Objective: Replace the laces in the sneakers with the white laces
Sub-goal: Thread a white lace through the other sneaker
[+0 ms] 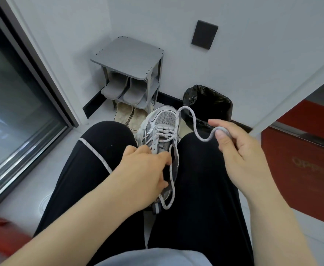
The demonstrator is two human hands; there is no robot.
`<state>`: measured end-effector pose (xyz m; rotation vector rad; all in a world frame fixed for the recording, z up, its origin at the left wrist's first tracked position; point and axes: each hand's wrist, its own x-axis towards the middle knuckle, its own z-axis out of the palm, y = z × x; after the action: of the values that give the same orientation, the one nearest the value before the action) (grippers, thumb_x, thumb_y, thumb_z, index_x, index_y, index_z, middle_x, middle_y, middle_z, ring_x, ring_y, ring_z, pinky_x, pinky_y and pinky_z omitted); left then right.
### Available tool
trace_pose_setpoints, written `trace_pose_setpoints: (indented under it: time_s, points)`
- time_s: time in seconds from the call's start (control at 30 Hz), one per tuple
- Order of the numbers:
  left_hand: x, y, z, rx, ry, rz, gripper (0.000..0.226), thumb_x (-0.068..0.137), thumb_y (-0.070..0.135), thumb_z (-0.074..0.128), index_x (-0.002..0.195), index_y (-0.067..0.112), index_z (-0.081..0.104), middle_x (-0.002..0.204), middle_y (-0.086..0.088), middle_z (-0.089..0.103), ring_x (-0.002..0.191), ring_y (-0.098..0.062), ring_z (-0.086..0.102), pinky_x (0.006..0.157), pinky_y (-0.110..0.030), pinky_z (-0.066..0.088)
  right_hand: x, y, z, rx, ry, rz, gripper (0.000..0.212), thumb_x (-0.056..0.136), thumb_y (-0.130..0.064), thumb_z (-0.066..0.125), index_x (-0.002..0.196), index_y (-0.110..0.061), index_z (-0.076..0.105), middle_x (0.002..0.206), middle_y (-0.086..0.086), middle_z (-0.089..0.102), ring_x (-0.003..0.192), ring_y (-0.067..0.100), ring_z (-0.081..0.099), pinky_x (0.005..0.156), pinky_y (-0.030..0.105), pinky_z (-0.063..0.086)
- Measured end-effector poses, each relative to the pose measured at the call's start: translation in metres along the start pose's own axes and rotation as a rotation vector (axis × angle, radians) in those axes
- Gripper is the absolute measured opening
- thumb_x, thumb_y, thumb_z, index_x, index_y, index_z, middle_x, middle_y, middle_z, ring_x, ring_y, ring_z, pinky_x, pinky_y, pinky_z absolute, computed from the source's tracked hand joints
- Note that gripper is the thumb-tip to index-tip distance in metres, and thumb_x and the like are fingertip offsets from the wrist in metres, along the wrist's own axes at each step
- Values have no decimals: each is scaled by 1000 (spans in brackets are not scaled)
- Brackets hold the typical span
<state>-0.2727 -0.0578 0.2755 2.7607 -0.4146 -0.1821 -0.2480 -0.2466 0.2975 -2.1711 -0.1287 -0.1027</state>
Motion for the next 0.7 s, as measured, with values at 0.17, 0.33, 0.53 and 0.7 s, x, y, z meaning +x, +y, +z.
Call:
trace_pose_setpoints:
  time_s: [0.17,0.33,0.53,0.7]
  points:
    - [-4,13,-1,167,-61,37,69,68,79,44,115,28,47,99,13,54,103,-13,38,95,-30,23,0,2,-5,27,110,37,45,90,-41,24,119,-29,57,78,-28,51,79,-18,48,68,-3,32]
    - [-6,12,17,219,-20,65,60,78,52,58,119,23,27,102,9,57,112,-18,37,94,-30,22,-4,4,-5,-16,110,-87,45,92,-15,27,130,-24,48,71,-13,50,68,2,49,65,5,38]
    - [-8,13,27,193,17,142,56,84,62,43,123,25,30,101,5,60,109,-19,42,95,-31,20,-7,-1,4,33,72,-272,40,98,-7,38,130,-30,41,108,-21,63,103,-3,57,87,6,37]
    - [-12,12,28,244,-102,212,56,80,60,51,123,29,33,111,3,52,109,-20,42,95,-32,20,-5,-3,8,80,-49,-350,27,92,-3,51,106,-21,66,88,-11,68,85,2,65,77,10,46]
